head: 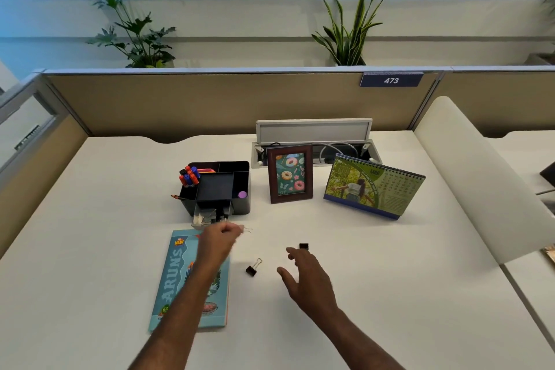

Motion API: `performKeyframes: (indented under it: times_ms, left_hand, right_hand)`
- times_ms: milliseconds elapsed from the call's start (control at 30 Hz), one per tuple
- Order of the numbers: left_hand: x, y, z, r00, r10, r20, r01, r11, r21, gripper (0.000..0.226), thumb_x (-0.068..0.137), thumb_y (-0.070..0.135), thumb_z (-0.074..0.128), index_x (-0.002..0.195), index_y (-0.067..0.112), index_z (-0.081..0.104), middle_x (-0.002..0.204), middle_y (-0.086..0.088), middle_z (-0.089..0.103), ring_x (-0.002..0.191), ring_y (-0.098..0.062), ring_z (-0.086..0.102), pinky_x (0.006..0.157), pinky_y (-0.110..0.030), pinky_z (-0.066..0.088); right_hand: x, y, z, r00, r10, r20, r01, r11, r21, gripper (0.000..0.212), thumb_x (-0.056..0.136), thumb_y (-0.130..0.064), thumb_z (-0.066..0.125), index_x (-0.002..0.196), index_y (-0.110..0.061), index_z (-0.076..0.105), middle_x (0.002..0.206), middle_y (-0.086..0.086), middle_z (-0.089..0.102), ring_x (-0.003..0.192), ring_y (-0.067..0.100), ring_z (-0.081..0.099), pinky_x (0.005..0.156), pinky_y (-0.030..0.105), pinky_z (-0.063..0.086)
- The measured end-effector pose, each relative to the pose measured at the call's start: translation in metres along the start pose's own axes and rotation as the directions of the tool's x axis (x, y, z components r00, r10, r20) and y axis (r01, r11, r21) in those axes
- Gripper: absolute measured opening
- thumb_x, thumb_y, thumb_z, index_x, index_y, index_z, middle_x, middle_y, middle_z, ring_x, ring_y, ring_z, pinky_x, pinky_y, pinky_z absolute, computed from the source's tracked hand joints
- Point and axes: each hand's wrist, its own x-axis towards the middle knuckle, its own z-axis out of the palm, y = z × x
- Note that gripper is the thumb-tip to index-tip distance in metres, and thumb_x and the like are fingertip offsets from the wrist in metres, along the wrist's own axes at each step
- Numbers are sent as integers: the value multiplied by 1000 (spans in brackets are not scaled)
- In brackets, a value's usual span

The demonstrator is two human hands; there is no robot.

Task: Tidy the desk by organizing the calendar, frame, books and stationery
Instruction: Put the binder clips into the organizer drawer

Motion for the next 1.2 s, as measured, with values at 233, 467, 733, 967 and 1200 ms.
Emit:
performKeyframes:
  times_ms: [233, 467, 733, 967, 1200]
  left_hand:
    - [68, -20, -47, 960, -103, -260, 134, 986, 104, 23, 89, 30, 69, 91, 8, 77, 88, -11, 74, 70, -23, 64, 71, -32, 51]
    - [90, -39, -44, 964, -130, -230, 198, 934, 298, 21, 88, 33, 68, 94, 16, 78, 94, -11, 76, 76, -29, 67, 71, -35, 53]
    - [88, -42, -38, 965, -142, -222, 207, 929, 306, 29, 92, 36, 60, 102, 13, 76, 93, -15, 74, 85, -35, 67, 70, -34, 50]
    - [55, -26, -27, 963, -5, -268, 72, 968, 241, 26, 96, 33, 56, 105, 14, 72, 105, -14, 71, 83, -25, 55, 68, -31, 42]
    - [14, -30, 10, 980, 37, -195, 10, 972, 234, 28, 97, 36, 55, 113, 17, 68, 105, -8, 71, 90, -25, 63, 70, -31, 46]
  right_hand:
    - [16, 34, 0, 987, 85, 139, -64, 986, -154, 52, 93, -40, 54, 140, -19, 47, 140, -2, 51, 124, 19, 51, 97, 31, 46]
    - [36, 46, 0, 938, 138, 317, -61, 969, -241, 60, 96, -31, 52, 150, -16, 31, 157, 3, 28, 136, 21, 40, 106, 34, 40]
    - [39, 59, 3, 922, 123, 367, -8, 954, -299, 57, 98, -20, 48, 152, -15, 28, 161, 4, 20, 147, 21, 24, 112, 34, 35]
    - [36, 64, 6, 916, 135, 378, -9, 948, -319, 53, 96, -16, 48, 148, -16, 35, 158, 3, 28, 139, 26, 34, 103, 37, 41]
    - [30, 67, 6, 935, 117, 334, 0, 944, -330, 34, 89, -10, 49, 122, -15, 53, 122, 3, 49, 104, 27, 50, 75, 40, 48]
